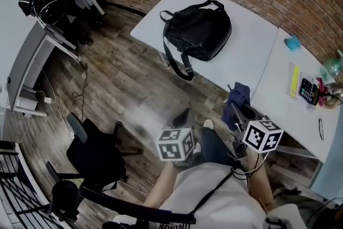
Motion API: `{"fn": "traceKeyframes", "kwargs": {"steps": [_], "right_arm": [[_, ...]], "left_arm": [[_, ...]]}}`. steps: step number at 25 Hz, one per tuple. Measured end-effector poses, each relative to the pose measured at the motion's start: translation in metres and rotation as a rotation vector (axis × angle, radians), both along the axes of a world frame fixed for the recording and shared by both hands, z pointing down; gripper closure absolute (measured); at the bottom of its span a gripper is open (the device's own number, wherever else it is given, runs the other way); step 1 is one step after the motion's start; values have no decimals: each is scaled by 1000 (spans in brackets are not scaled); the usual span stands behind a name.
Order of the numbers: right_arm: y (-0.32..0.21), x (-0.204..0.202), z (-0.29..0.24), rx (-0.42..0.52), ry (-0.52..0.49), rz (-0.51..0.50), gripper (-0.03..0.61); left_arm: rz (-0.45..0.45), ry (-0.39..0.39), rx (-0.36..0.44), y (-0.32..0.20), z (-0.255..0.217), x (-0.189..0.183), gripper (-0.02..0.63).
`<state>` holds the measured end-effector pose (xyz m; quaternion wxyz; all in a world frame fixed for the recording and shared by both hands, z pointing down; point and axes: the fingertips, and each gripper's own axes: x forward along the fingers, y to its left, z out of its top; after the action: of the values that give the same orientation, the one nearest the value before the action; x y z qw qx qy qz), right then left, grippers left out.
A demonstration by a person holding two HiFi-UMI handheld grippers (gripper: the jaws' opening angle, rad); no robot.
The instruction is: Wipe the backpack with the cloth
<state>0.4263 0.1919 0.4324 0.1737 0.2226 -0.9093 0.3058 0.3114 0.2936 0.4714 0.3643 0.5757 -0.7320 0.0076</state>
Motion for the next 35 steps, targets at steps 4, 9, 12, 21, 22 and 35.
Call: {"fn": "traceKeyframes", "kwargs": {"steps": [4,9,12,21,22,35], "right_arm": [[-28,-24,8,0,-5,-10,532],[-83,-64,20,-16,-1,-43,532],[-121,-89,23,-33,7,-52,531],[-212,-141,21,-52,-6,-15,531],[-218,-144,22,-55,-6,-7,531],[-278,-155,40,-68,52,255,531]], "left_arm": [[-26,-2,6,-26,7,-27,609],[-23,-31,-10,-77,8,-70,609],[-27,-47,-21,-109,1,-105,609],[9,-67,-32,-201,-8,-173,609],[12,-64,-32,-209,-7,-178,609],[210,-19,-33,-284,11,-238,609]]}}
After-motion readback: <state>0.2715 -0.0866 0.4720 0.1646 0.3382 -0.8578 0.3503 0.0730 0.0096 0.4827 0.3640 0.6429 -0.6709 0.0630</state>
